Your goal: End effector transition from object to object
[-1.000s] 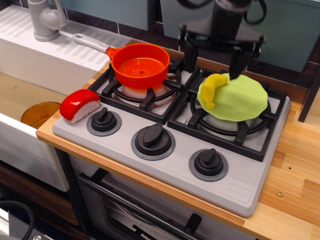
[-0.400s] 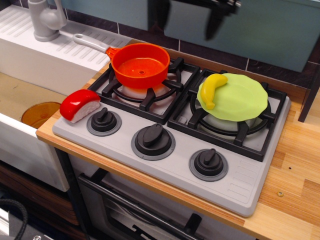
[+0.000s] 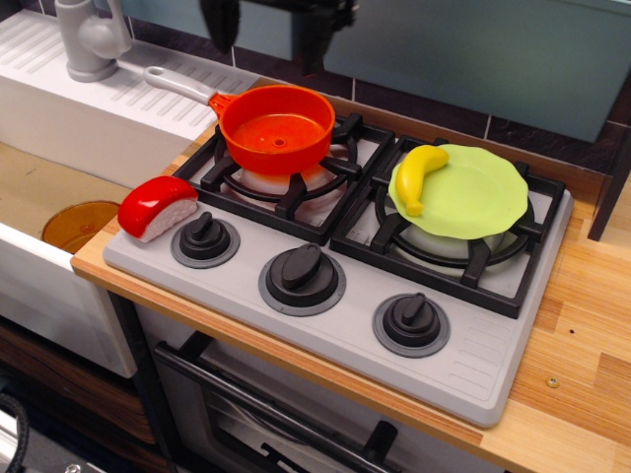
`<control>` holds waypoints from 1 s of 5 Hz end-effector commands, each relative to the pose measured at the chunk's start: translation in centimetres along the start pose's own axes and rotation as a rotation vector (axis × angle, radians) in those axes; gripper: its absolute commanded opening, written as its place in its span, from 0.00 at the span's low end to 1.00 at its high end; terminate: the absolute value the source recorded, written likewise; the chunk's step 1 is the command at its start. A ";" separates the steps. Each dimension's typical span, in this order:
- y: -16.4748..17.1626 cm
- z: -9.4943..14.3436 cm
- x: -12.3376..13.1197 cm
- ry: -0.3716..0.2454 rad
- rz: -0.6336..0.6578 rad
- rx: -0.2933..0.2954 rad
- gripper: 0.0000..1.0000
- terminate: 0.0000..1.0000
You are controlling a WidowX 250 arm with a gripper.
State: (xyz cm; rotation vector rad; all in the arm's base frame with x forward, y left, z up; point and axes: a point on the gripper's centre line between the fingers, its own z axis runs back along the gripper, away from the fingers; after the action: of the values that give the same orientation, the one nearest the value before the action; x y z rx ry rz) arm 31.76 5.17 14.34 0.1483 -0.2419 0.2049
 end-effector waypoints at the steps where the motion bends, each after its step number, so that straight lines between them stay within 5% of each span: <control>1: 4.6 -1.0 0.1 -0.110 -0.021 -0.017 1.00 0.00; 5: 8.8 -6.5 -2.7 -0.204 -0.040 -0.003 1.00 0.00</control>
State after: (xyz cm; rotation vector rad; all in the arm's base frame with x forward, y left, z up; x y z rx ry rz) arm 28.05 13.88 7.31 0.1499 -0.4101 0.1536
